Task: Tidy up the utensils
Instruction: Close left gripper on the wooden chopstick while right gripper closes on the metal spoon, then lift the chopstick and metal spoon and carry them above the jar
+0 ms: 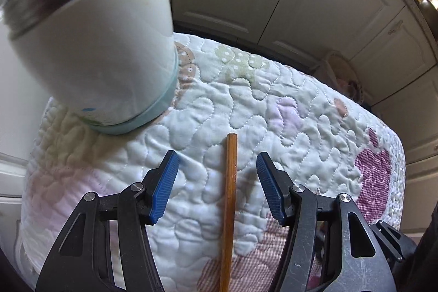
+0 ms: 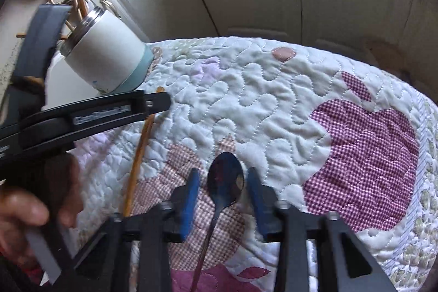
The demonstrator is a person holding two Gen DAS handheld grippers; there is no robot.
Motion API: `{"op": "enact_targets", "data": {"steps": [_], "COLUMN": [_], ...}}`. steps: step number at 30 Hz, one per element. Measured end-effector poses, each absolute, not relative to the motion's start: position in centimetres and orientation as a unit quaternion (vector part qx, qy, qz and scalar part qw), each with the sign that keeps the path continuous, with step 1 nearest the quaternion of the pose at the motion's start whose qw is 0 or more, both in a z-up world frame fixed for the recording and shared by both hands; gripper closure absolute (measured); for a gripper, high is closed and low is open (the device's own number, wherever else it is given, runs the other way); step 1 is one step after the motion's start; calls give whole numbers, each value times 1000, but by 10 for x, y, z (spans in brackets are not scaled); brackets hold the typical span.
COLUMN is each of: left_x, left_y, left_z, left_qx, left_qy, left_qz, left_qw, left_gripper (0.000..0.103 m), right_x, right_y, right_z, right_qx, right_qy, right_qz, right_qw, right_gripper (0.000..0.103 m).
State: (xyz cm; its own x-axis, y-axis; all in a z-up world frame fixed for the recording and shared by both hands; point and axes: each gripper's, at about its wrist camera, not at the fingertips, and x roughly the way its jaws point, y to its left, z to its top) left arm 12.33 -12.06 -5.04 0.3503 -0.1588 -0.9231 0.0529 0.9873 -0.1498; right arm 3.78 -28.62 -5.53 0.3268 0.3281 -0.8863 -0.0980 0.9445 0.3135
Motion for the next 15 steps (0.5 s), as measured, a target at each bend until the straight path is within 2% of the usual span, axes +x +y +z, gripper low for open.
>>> {"op": "enact_targets", "data": {"steps": [2, 6, 8, 10, 12, 15], "left_x": [124, 127, 128, 128, 127, 125], "left_y": [-123, -120, -118, -120, -121, -122], "left_z": [-50, -49, -49, -50, -51, -51], "left_qx": [-37, -44, -44, -35, -31, -30], "left_qy": [561, 565, 567, 565, 564, 564], "left_qz": [-63, -76, -83, -85, -87, -93], "left_qw": [825, 821, 818, 820, 821, 820], "left_gripper": [55, 84, 87, 90, 94, 95], "right_x": [39, 43, 45, 48, 50, 46], "right_y": [-287, -296, -302, -305, -305, -298], "right_z": [-54, -54, -57, -58, -58, -55], "right_qx": [98, 124, 123, 110, 100, 72], "right_qy": [566, 562, 559, 553, 553, 546], "right_qz": [137, 155, 160, 161, 167, 174], "right_qw": [807, 803, 804, 810, 810, 816], "right_gripper": [59, 59, 62, 74, 91, 98]}}
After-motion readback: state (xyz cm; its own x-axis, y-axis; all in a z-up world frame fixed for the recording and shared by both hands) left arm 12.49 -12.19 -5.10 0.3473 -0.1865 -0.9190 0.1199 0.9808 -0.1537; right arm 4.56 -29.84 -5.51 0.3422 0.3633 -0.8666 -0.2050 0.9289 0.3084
